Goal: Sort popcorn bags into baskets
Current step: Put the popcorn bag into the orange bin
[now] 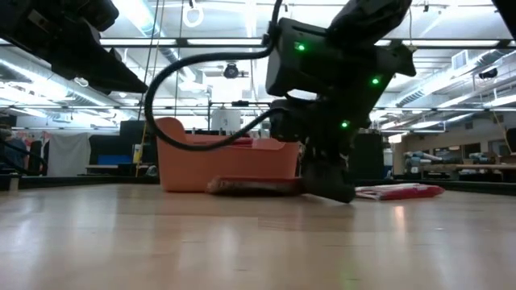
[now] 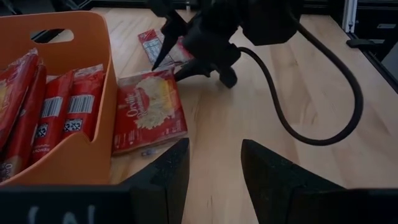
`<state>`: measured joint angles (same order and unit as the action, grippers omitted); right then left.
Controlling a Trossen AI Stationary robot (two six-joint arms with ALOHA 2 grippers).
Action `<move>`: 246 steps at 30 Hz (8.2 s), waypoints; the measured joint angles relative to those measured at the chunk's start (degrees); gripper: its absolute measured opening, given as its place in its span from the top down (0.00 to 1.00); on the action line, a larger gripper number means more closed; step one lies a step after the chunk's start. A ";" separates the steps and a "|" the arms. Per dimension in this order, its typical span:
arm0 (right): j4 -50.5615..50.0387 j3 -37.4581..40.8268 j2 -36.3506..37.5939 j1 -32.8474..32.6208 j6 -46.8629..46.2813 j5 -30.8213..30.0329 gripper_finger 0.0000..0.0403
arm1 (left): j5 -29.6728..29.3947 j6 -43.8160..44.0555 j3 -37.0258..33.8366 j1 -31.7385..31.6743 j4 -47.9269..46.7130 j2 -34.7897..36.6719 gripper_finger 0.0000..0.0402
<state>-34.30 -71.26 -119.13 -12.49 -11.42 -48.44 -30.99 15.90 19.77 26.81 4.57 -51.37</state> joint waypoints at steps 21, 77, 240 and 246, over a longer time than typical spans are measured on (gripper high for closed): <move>9.22 0.04 -0.13 1.07 6.49 3.25 0.77 | 0.01 -0.02 0.00 0.00 -0.25 0.00 0.63; 18.96 -9.25 5.55 20.03 32.88 8.57 0.97 | -0.95 -1.55 -0.07 0.00 1.16 0.00 0.63; 16.24 14.87 11.45 -11.03 0.54 10.39 0.52 | -1.30 1.09 0.00 -0.26 -0.71 0.01 0.63; 20.52 18.21 11.53 -10.64 1.28 8.36 0.52 | -1.32 1.09 0.00 -0.26 -0.71 0.00 0.63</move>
<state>-13.78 -53.05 -107.60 -23.13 -10.14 -40.07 -32.32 16.99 19.77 26.55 3.86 -51.37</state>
